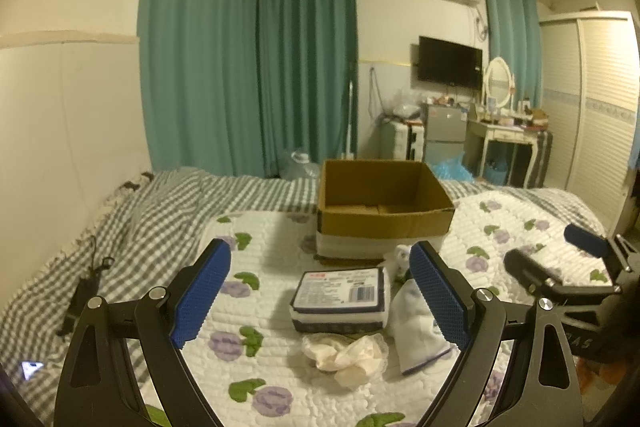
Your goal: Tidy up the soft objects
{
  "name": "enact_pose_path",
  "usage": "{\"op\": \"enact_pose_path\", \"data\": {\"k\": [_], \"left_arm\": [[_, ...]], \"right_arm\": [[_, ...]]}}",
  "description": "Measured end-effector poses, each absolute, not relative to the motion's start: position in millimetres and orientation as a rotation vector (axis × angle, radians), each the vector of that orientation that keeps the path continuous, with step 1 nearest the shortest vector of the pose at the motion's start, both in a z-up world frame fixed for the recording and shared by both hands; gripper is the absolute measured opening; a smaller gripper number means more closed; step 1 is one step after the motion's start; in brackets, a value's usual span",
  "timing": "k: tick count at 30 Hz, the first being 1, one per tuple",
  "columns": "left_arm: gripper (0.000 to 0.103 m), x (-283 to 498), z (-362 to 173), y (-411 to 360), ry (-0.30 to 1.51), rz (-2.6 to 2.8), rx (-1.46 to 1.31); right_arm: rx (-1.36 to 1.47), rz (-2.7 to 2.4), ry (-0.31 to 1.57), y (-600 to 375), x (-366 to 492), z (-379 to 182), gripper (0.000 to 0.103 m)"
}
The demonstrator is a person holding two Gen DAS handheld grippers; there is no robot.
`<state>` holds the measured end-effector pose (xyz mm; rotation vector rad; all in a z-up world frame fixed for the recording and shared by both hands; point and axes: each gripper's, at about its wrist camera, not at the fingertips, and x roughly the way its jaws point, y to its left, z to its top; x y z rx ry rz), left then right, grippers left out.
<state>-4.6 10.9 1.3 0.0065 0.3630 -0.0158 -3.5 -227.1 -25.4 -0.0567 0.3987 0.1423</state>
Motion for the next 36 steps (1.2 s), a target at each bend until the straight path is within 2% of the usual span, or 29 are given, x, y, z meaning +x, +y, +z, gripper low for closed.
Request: {"op": "enact_pose_path", "data": {"k": [5, 15, 25, 27, 29, 31, 33, 36], "left_arm": [[0.092, 7.9, -17.2, 13.9, 0.436, -0.014, 0.019], [0.091, 49.8, -123.3, 2.2, 0.749, -0.109, -0.011], [0.090, 87.1, -155.1, 4.1, 0.891, -0.178, -0.113], [0.088, 92.2, -160.6, 2.5, 0.909, -0.193, -0.120], [0.082, 93.6, -161.6, 0.3, 0.905, -0.205, -0.109], [0.067, 93.0, -161.5, -1.1, 0.900, -0.228, -0.107], [0.049, 91.4, -161.2, -0.3, 0.899, -0.253, -0.118], [0.036, 93.4, -159.3, 2.6, 0.898, -0.286, -0.130]], "right_arm": [[-0.072, 0.152, 0.464, -221.8, 1.7, -35.4, 0.103], [-0.088, 0.156, 0.632, -210.7, 34.5, -77.9, 0.103], [-0.135, 0.184, 0.736, -189.5, 95.3, -103.9, 0.103], [-0.131, 0.209, 0.773, -183.4, 104.1, -113.1, 0.100], [-0.157, 0.222, 0.806, -174.5, 111.7, -123.6, 0.098], [-0.171, 0.229, 0.827, -169.3, 117.0, -130.5, 0.090], [-0.166, 0.251, 0.853, -166.3, 121.7, -136.3, 0.073], [-0.160, 0.284, 0.867, -164.3, 121.7, -139.5, 0.059]]}}
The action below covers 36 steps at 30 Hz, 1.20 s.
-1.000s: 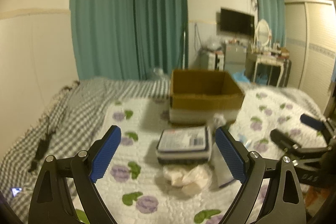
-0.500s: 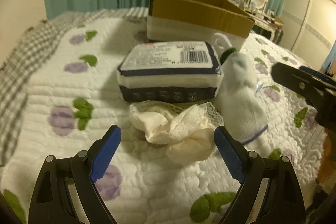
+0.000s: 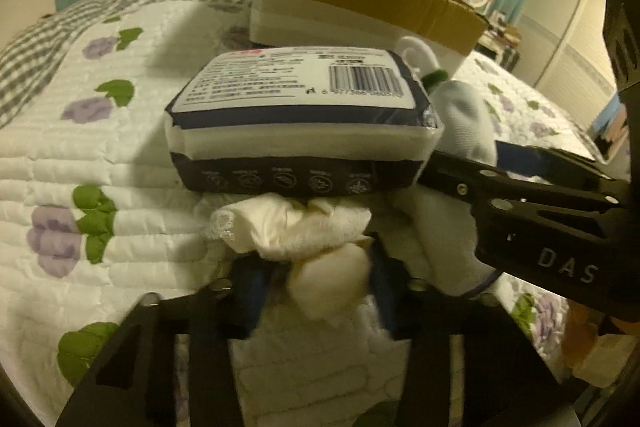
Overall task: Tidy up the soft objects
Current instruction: 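Grasp the white cloth with the left tool while the right tool grasps a white sock, then carry both items over the cardboard box and open both tools to drop them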
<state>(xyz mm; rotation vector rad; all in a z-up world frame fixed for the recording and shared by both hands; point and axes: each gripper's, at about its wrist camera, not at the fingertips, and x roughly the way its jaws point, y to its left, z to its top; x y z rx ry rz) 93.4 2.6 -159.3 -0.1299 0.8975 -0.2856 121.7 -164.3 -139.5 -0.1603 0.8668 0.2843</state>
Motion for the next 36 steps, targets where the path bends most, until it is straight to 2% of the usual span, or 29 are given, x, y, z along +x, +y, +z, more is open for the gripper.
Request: {"op": "enact_pose_path", "data": {"k": [3, 13, 22, 30, 36], "left_arm": [[0.032, 90.9, -155.9, 5.8, 0.879, -0.306, -0.145], [0.025, 62.4, -130.4, 17.1, 0.816, -0.319, -0.129], [0.025, 54.5, -56.5, 19.6, 0.662, -0.355, -0.089], [0.025, 98.1, 14.1, 14.5, 0.498, -0.355, 0.000], [0.025, 161.5, 32.7, 1.1, 0.457, -0.368, 0.025]], "right_arm": [[-0.164, 0.297, 0.847, -164.2, 115.6, -134.5, 0.053], [-0.146, 0.307, 0.770, -178.2, 69.9, -102.7, 0.051], [-0.153, 0.358, 0.661, -171.9, 48.6, -46.5, 0.051], [-0.147, 0.375, 0.562, -184.0, 95.3, 25.6, 0.051], [-0.141, 0.370, 0.529, -191.7, 166.5, 56.0, 0.051]]}}
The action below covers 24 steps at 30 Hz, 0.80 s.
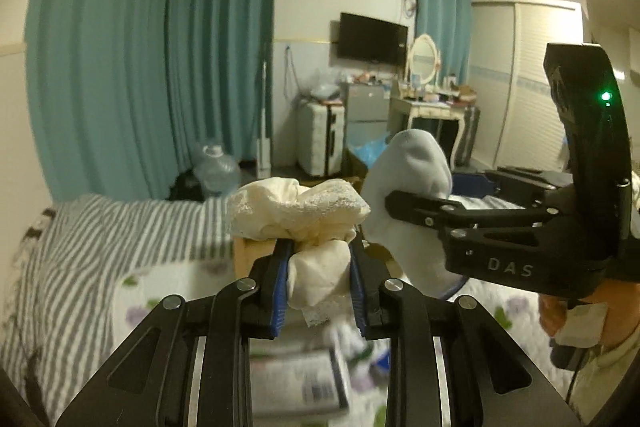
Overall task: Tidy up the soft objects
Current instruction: 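Carry both items over the cardboard box and open both tools to drop them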
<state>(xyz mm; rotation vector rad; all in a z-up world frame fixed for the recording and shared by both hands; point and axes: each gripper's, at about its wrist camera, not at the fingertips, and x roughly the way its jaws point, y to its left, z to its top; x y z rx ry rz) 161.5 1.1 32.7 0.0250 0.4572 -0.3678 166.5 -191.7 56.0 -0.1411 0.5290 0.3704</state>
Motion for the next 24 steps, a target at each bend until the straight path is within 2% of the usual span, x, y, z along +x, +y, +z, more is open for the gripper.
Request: {"op": "enact_pose_path", "data": {"k": [6, 10, 11, 12, 13, 14, 15, 16, 22, 24], "left_arm": [[0.026, 240.0, 9.2, -14.7, 0.522, -0.331, 0.058], [0.030, 275.7, -20.2, -26.8, 0.578, -0.313, 0.112], [0.043, 281.6, -27.3, -29.6, 0.593, -0.306, 0.126], [0.064, 289.2, -35.2, -29.7, 0.610, -0.298, 0.129], [0.073, 290.2, -38.5, -27.7, 0.614, -0.288, 0.123], [0.077, 293.1, -42.1, -25.3, 0.606, -0.265, 0.115], [0.077, 293.2, -43.0, -26.5, 0.598, -0.248, 0.111], [0.077, 295.5, -43.7, -26.0, 0.603, -0.238, 0.112], [0.077, 281.3, -21.2, -16.7, 0.579, -0.218, 0.098], [0.077, 261.1, 0.5, -10.1, 0.532, -0.223, 0.094]], "right_arm": [[-0.095, 0.368, 0.558, -202.9, 241.5, 45.7, 0.051], [-0.088, 0.350, 0.602, -209.6, 283.3, 17.0, 0.053], [-0.081, 0.344, 0.613, -211.8, 291.4, 9.9, 0.054], [-0.076, 0.336, 0.619, -213.3, 296.9, 3.8, 0.057], [-0.069, 0.330, 0.624, -215.1, 301.9, -1.8, 0.059], [-0.062, 0.326, 0.623, -216.2, 305.4, -4.9, 0.069], [-0.057, 0.319, 0.621, -218.0, 306.3, -7.1, 0.077], [-0.051, 0.310, 0.612, -220.1, 307.1, -7.4, 0.079], [-0.062, 0.248, 0.557, -227.4, 288.4, 15.7, 0.082], [-0.066, 0.234, 0.517, -226.4, 270.5, 35.3, 0.087]]}}
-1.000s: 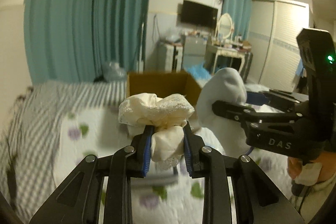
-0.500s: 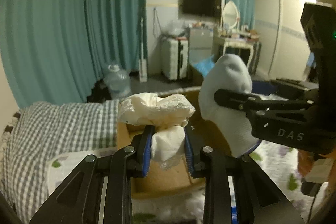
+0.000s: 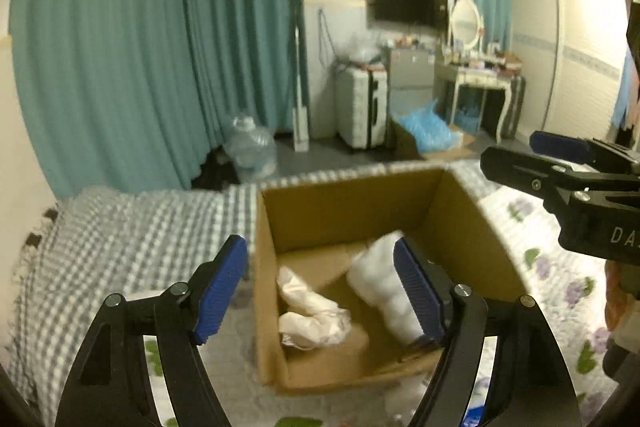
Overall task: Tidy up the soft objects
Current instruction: 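Carry both items over the cardboard box and open both tools to drop them, then grasp the blue Vinda tissue pack with the right tool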
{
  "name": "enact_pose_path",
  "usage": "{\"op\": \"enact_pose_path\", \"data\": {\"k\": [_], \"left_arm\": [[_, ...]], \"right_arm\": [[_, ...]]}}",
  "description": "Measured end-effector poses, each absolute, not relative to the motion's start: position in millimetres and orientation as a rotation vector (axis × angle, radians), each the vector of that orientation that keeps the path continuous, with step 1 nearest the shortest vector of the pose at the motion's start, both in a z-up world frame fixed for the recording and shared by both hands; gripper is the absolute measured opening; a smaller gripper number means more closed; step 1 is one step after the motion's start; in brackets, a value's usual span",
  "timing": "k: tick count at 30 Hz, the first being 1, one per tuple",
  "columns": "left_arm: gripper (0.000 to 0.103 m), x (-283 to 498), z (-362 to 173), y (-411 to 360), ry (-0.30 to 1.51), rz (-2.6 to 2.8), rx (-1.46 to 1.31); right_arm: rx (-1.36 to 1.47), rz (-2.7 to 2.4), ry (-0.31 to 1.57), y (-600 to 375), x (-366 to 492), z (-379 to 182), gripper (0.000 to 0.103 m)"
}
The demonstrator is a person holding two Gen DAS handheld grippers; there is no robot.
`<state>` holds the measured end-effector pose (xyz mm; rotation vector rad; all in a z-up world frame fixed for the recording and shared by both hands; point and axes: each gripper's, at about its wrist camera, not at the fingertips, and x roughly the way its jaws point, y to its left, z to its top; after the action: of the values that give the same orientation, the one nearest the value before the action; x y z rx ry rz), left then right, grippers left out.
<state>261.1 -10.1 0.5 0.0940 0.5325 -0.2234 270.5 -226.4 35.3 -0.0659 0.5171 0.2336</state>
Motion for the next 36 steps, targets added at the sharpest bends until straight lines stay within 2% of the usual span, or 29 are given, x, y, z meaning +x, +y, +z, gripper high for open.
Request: {"op": "enact_pose_path", "data": {"k": [5, 7, 9, 14, 18, 24, 30, 36], "left_arm": [[0.077, 201.6, 61.5, 7.2, 0.374, -0.244, 0.074], [0.086, 171.9, 86.7, 17.0, 0.302, -0.244, 0.061], [0.086, 144.9, 107.3, 24.0, 0.239, -0.232, 0.051], [0.086, 101.1, 123.9, 36.6, 0.189, -0.197, 0.052], [0.086, 81.7, 107.4, 28.5, 0.238, -0.190, 0.111], [0.086, 80.3, 56.7, 20.5, 0.371, -0.152, 0.077], [0.086, 96.6, -10.8, 13.2, 0.530, -0.101, 0.082], [0.086, 103.7, -59.9, 5.0, 0.646, -0.125, 0.082]], "right_arm": [[-0.102, 0.229, 0.425, -220.2, 215.6, 84.9, 0.095], [-0.124, 0.233, 0.399, -216.4, 189.3, 99.7, 0.095], [-0.156, 0.226, 0.376, -211.9, 164.5, 111.6, 0.097], [-0.195, 0.224, 0.340, -214.3, 106.8, 124.9, 0.100], [-0.213, 0.257, 0.362, -217.6, 76.8, 114.8, 0.100], [-0.235, 0.294, 0.420, -218.9, 63.3, 70.0, 0.100], [-0.225, 0.333, 0.568, -229.5, 93.4, 7.0, 0.100], [-0.331, 0.389, 0.757, -206.7, 131.0, -58.0, 0.100]]}}
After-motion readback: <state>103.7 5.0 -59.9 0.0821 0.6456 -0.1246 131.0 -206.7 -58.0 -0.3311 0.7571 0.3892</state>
